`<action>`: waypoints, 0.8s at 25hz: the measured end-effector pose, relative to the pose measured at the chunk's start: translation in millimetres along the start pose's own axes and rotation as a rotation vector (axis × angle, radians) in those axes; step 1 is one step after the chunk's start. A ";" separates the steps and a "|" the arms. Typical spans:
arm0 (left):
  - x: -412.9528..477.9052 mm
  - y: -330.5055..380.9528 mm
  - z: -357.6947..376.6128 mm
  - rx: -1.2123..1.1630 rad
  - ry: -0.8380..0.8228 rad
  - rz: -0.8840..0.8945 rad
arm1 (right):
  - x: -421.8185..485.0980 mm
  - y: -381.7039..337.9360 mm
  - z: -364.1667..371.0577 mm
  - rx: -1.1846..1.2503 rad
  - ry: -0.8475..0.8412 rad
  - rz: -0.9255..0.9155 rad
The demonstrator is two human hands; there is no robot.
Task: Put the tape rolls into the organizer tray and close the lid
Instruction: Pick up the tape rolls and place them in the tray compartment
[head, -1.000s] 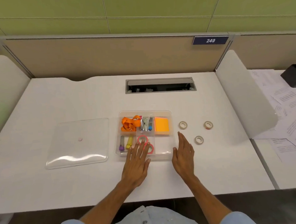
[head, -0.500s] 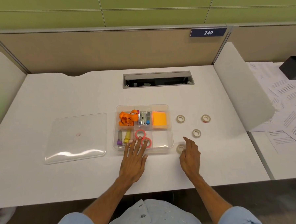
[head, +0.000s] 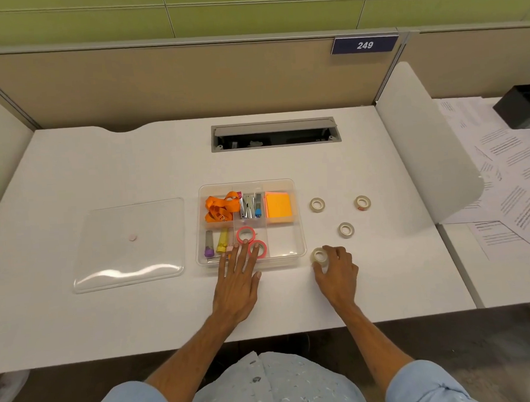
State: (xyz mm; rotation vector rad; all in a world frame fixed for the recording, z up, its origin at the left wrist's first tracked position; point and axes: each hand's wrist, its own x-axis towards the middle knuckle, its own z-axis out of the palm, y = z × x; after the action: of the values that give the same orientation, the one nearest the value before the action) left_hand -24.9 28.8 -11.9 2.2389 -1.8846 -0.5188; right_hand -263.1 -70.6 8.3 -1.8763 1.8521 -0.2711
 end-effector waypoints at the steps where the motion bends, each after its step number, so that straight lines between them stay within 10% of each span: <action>1: -0.2 -0.3 -0.2 -0.001 0.002 0.000 | 1.8 -2.8 -1.7 0.017 0.034 0.017; 6: -1.2 1.0 0.5 -0.034 0.039 0.005 | 15.3 -27.1 -9.1 0.138 0.165 -0.133; 15: 1.4 -2.6 3.1 0.018 0.011 0.000 | 24.8 -59.0 7.4 -0.319 -0.188 -0.420; 20: 3.7 -1.9 4.4 0.004 0.005 -0.013 | 24.4 -49.4 1.2 -0.114 0.067 -0.428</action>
State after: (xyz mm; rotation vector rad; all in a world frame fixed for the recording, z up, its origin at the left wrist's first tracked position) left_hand -24.3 25.9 -17.2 2.2540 -1.8717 -0.5114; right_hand -217.4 -96.0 25.7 -2.3600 1.5154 -0.3806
